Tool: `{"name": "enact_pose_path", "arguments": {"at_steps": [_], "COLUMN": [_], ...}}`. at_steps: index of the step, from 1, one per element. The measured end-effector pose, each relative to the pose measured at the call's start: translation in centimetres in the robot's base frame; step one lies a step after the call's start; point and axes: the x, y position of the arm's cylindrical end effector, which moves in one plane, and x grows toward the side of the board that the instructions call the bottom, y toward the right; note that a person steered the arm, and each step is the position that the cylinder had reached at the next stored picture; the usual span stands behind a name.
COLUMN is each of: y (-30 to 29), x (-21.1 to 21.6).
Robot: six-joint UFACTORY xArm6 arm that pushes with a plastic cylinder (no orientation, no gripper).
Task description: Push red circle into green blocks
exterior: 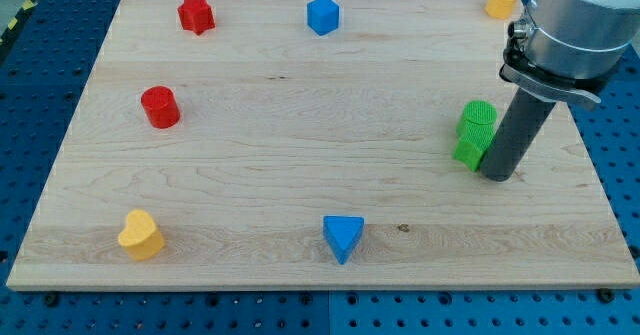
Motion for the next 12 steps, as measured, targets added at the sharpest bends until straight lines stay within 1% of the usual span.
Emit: {"name": "enact_pose_path", "arguments": {"at_steps": [1,2,3,4,6,7,8,9,10,11,12], "y": [0.0,-1.3,-5.0,-10.5,-19.0,-20.2,-23.4,-28.4,-32.5,-35.7,-36.3], "x": [0.5,3.1,3.4,3.4,3.4,3.4,3.4,3.4,3.2,2.1,-0.4]}}
